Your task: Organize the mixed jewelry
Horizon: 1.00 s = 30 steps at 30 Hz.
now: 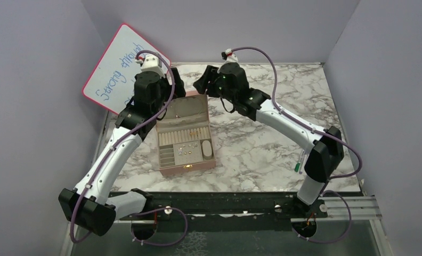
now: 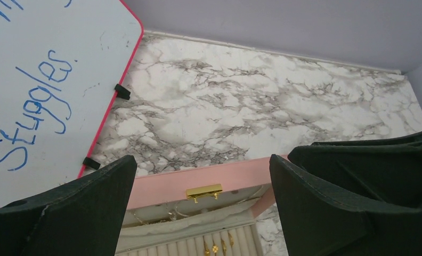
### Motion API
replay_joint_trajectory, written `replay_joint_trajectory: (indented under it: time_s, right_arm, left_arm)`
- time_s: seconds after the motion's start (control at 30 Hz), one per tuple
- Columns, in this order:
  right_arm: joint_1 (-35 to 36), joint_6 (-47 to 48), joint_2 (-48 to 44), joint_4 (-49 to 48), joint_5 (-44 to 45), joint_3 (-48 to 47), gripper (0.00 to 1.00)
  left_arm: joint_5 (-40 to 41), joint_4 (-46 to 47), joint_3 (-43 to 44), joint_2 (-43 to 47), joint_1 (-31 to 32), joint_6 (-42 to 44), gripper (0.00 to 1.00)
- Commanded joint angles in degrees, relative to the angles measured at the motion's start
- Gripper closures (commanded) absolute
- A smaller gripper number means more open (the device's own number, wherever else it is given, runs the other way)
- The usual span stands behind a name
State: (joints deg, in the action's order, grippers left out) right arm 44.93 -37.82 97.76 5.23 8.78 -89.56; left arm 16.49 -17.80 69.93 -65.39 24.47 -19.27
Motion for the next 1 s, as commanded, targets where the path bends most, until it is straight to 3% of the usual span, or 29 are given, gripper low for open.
replay_joint_trajectory:
  time_s: [0.0,0.17,0.4,0.7,0.97]
  right_arm:
    - [-0.19,3.03,5.67,11.61,0.90,-5.58,0.43]
    - [-0.19,5.92,6.64,15.27,-3.94,-5.10,0.45]
    - [-0.19,8.30,-0.98,15.56,-12.22,4.88,0.48]
    - [-0.19,8.47,-14.68,16.35,-21.05,19.09,0.51]
    - [-0.19,3.54,-30.82,16.63,-28.20,30.16,0.47]
  left_arm:
    - [-7.89,-1.84,1.90,-1.70,-4.26,-1.31,0.05]
    - [-10.75,-2.76,0.16,-0.24,-6.02,-1.53,0.05]
    - [-11.89,-5.95,-3.19,4.82,-6.36,-1.57,0.04]
    - [-18.60,-10.18,-8.70,12.66,-6.36,-4.73,0.04]
    - [-18.95,-21.83,-13.59,21.42,-6.36,-7.06,0.01]
